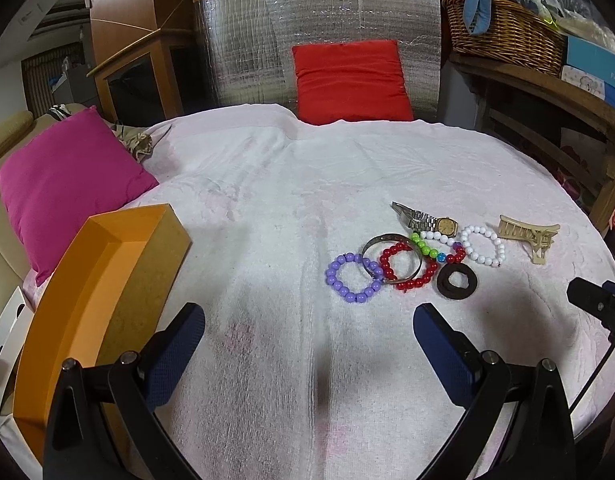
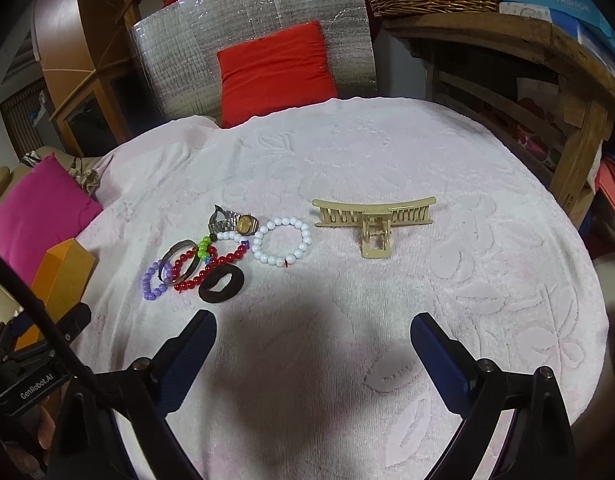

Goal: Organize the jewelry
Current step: 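Move the right tool toward the beige hair claw clip, then grasp the beige hair claw clip with the right tool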

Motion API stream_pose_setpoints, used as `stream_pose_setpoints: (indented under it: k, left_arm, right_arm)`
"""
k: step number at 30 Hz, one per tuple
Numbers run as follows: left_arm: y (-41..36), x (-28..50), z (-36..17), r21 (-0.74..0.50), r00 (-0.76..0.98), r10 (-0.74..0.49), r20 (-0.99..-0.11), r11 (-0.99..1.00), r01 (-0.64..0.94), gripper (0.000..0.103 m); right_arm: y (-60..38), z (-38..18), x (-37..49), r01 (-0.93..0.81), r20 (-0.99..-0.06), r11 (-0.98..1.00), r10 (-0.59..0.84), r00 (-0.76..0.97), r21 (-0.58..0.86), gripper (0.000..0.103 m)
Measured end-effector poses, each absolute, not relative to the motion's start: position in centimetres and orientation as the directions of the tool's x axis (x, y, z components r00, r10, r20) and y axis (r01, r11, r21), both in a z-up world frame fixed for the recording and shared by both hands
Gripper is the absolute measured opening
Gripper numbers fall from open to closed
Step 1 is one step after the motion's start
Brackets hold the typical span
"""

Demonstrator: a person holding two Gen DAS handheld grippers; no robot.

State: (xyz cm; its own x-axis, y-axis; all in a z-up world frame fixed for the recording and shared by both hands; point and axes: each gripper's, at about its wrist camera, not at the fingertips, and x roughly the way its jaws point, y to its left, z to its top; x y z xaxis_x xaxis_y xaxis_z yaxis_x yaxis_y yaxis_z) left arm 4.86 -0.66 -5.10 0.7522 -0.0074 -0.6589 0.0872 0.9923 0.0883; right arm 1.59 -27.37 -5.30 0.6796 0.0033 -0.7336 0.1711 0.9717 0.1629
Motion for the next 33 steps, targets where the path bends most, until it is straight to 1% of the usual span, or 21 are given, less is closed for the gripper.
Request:
stream_pose_setpoints:
  k: [2,8,12,19,22,24,27,29,31,33]
  left_arm:
    - [-0.7,4.9,-5.1,0.096,0.753,-0.003,-0.658,0.991,0.088,0.103]
    - [-0.6,5.1,-5.3,0.106,0.75,0.007,-0.661,0.991,0.085,0.103]
    - [-0.6,5.2,-5.3,0.104,0.748,0.009,-0.663,0.991,0.08,0.103]
    - [-0.7,5.2,-5.4,0.109,0.747,0.007,-0.665,0.99,0.087,0.103]
    - [-0.6,5.7,-5.7,0.109,0.733,0.005,-0.68,0.99,0.094,0.103]
    - [-0.5,6.3,-6.0,0.096,0.713,-0.011,-0.701,0.989,0.109,0.103]
    - [-0.2,7.3,-6.3,0.035,0.671,-0.08,-0.737,0.987,0.155,0.103]
    - [-0.2,8.4,-6.4,0.018,0.65,-0.103,-0.753,0.984,0.177,0.103]
    - [-0.1,9.3,-6.4,-0.002,0.637,-0.125,-0.761,0.982,0.19,0.103]
    - [-0.1,10.4,-6.3,-0.017,0.633,-0.134,-0.763,0.982,0.187,0.103]
  right_arm:
    - [-27.5,-5.3,1.9,0.171,-0.733,0.97,0.011,0.68,0.173,0.096]
    - [-28.2,-5.1,2.9,0.181,-0.73,0.959,0.038,0.683,0.219,0.093]
    - [-28.5,-5.3,3.0,0.187,-0.733,0.951,0.055,0.678,0.245,0.093]
    - [-28.2,-5.2,2.8,0.178,-0.732,0.956,0.051,0.68,0.232,0.093]
    - [-28.6,-5.1,2.9,0.179,-0.729,0.954,0.054,0.682,0.238,0.093]
    - [-29.2,-4.9,3.1,0.175,-0.724,0.95,0.07,0.687,0.258,0.09]
    - [-31.2,-4.6,3.6,0.189,-0.711,0.933,0.093,0.697,0.307,0.083]
    - [-33.5,-4.8,4.3,0.217,-0.706,0.906,0.115,0.699,0.362,0.078]
    - [-34.9,-5.1,5.2,0.234,-0.711,0.889,0.134,0.69,0.395,0.074]
    - [-37.0,-5.8,6.4,0.273,-0.725,0.864,0.141,0.674,0.423,0.073]
